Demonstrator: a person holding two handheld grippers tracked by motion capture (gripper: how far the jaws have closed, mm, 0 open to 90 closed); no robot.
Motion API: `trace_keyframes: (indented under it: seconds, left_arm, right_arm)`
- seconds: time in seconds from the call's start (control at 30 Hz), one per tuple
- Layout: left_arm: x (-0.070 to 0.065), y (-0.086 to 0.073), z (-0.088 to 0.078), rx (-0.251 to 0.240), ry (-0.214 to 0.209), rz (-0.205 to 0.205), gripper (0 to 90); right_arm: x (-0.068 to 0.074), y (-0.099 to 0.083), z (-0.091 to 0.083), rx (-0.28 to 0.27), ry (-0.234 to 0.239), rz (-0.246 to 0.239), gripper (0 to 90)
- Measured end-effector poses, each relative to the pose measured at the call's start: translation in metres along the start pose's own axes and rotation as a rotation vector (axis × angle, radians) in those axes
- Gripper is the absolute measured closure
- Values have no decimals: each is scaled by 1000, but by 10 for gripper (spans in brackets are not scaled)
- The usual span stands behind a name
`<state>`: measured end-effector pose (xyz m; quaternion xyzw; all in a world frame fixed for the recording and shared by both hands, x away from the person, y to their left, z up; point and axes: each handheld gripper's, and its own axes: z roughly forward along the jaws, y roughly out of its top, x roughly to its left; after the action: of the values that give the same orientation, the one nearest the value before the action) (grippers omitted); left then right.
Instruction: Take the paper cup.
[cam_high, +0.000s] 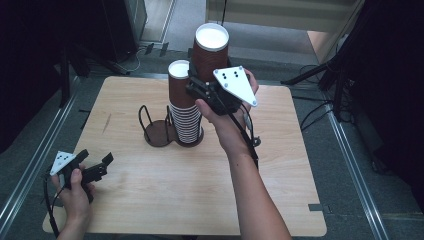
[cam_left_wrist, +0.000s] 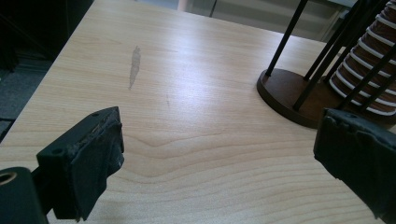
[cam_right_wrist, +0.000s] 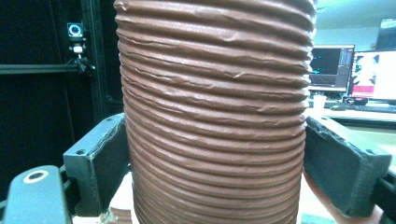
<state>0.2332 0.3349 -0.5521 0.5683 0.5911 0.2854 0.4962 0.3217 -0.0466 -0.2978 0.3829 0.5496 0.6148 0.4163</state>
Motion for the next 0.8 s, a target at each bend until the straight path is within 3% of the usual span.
trace_keyframes:
  seconds: [0.8]
  left_arm:
    - [-1, 0, 0, 0, -5, 7, 23]
  right_arm:
    - [-34, -26, -29, 31, -56, 8, 129]
